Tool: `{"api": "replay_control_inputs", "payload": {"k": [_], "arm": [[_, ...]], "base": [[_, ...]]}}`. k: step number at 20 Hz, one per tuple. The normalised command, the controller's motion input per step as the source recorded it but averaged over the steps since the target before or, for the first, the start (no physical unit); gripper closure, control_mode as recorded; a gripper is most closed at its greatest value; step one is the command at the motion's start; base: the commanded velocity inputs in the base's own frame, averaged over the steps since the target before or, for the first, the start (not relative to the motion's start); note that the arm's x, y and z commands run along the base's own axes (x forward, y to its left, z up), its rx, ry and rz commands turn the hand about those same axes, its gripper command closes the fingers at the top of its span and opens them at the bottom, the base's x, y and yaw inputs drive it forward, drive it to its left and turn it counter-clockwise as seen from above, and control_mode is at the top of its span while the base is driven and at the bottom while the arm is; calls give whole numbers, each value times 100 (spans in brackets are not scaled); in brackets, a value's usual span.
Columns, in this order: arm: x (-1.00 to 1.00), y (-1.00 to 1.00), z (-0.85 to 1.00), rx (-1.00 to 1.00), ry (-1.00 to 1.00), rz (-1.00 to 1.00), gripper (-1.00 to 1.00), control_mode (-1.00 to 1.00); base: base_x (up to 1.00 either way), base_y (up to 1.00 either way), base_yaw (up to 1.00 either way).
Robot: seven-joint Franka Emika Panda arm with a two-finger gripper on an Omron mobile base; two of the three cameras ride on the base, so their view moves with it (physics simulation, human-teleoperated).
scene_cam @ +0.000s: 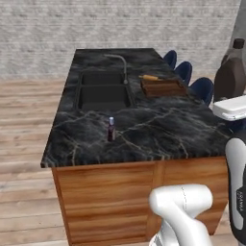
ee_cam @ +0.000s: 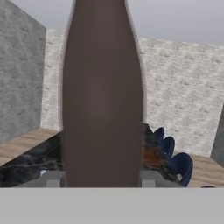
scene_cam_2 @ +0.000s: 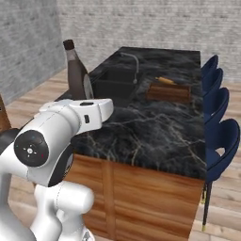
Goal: Move the condiment bottle and syrup bottle from the cabinet to the dining counter.
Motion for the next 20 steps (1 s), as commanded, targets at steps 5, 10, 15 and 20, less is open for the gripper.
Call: {"api": "replay_control_inputs", "payload": {"k": [5, 10, 15, 20], "arm": [[0, 0, 0, 0, 0, 0, 100, 100], [0, 0, 0, 0, 0, 0, 100, 100], [0, 0, 0, 0, 0, 0, 100, 100], [0, 0, 0, 0, 0, 0, 100, 100]], "base": [[38, 0, -4], [46, 0, -2], [49, 0, -1], [52, 1, -1]]}}
